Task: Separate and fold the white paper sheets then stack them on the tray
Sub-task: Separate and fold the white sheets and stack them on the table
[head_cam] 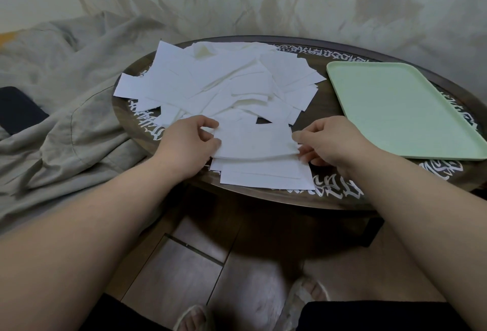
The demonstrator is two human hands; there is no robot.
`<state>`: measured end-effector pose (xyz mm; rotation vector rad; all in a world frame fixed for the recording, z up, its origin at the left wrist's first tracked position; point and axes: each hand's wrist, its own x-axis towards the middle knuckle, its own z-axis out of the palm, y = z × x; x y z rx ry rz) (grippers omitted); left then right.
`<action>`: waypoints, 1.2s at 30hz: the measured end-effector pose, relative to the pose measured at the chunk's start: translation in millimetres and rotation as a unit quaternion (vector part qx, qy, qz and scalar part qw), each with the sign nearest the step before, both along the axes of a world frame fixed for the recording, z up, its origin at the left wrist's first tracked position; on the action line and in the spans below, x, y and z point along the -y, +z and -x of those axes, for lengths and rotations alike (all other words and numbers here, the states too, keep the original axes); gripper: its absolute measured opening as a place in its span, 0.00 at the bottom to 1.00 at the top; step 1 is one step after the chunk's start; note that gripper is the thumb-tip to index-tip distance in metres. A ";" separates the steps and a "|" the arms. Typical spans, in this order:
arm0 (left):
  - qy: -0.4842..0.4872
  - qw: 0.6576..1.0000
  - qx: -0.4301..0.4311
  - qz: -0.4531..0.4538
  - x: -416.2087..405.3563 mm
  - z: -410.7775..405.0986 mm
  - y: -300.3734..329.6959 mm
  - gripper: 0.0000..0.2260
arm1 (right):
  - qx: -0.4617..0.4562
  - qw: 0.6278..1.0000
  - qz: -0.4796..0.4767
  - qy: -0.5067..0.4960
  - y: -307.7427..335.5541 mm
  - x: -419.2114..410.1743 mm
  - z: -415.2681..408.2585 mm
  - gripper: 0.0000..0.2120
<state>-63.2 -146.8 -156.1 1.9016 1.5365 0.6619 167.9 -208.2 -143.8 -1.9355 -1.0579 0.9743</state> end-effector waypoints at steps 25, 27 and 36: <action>-0.021 0.999 0.033 -0.020 4.1 4.7 8.6 0.10 | -0.090 0.994 -0.037 0.043 7.4 11.5 2.7 0.19; -0.019 0.999 0.024 -0.012 4.6 6.5 8.9 0.09 | -0.057 0.996 -0.035 0.060 5.2 11.2 2.0 0.18; -0.031 0.999 -0.033 -0.001 4.9 8.1 6.2 0.10 | 0.056 0.991 0.000 0.123 4.5 15.0 0.5 0.13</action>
